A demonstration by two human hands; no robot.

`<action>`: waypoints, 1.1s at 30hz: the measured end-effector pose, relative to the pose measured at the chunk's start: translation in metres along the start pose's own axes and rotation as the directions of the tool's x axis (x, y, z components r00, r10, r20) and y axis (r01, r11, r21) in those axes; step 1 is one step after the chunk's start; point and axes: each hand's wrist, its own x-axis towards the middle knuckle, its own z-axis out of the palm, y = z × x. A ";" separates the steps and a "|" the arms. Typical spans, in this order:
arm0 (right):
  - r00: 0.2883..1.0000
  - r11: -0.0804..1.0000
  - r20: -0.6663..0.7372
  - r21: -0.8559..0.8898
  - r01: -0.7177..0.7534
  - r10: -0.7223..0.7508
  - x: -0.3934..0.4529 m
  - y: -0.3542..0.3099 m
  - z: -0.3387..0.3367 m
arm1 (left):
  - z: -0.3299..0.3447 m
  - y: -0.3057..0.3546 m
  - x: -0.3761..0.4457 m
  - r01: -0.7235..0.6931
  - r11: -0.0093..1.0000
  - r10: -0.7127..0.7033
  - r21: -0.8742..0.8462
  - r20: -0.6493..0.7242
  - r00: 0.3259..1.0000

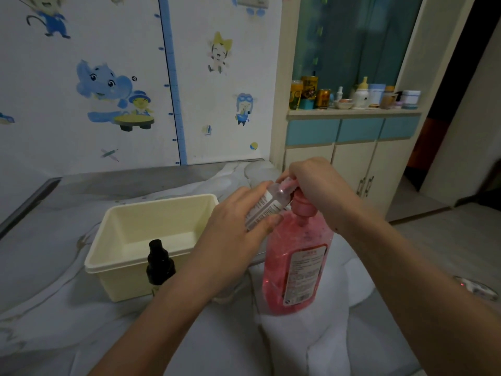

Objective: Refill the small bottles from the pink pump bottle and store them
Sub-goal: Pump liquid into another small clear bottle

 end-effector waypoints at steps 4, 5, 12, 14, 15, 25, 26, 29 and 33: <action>0.993 0.912 -0.078 -0.406 0.052 -0.091 0.008 -0.003 0.006 | 0.001 -0.003 0.001 0.007 1.000 -0.008 0.027 0.017 1.000; 0.996 0.901 -0.047 -0.432 0.048 -0.076 0.008 -0.004 0.006 | 0.002 -0.004 0.001 0.006 1.000 -0.006 0.029 0.010 1.000; 0.983 0.976 0.175 -0.218 -0.013 0.052 0.022 -0.008 -0.008 | -0.001 0.003 0.002 -0.006 1.000 0.006 -0.015 -0.038 0.999; 0.985 0.944 0.171 -0.325 0.053 0.003 0.022 -0.006 -0.005 | -0.001 0.004 0.000 -0.002 1.000 0.001 -0.022 -0.040 0.999; 0.988 0.929 0.154 -0.361 0.087 -0.033 0.018 -0.007 -0.006 | -0.001 0.004 0.000 0.004 1.000 -0.005 -0.025 -0.040 0.999; 0.994 0.934 0.005 -0.342 0.101 -0.106 -0.002 -0.003 -0.003 | 0.003 0.002 -0.002 0.032 0.999 -0.033 -0.019 -0.023 0.999; 0.997 0.958 0.006 -0.278 0.069 -0.071 0.001 -0.002 -0.004 | 0.002 0.003 -0.002 0.037 0.999 -0.038 -0.028 -0.028 0.999; 0.996 0.948 0.070 -0.313 0.067 -0.047 0.006 -0.009 -0.008 | 0.001 0.007 -0.001 0.031 0.998 -0.033 -0.049 -0.037 0.999; 0.993 0.923 0.056 -0.366 0.114 -0.100 0.003 -0.010 -0.009 | 0.000 0.007 -0.001 0.045 0.998 -0.046 -0.050 -0.036 0.998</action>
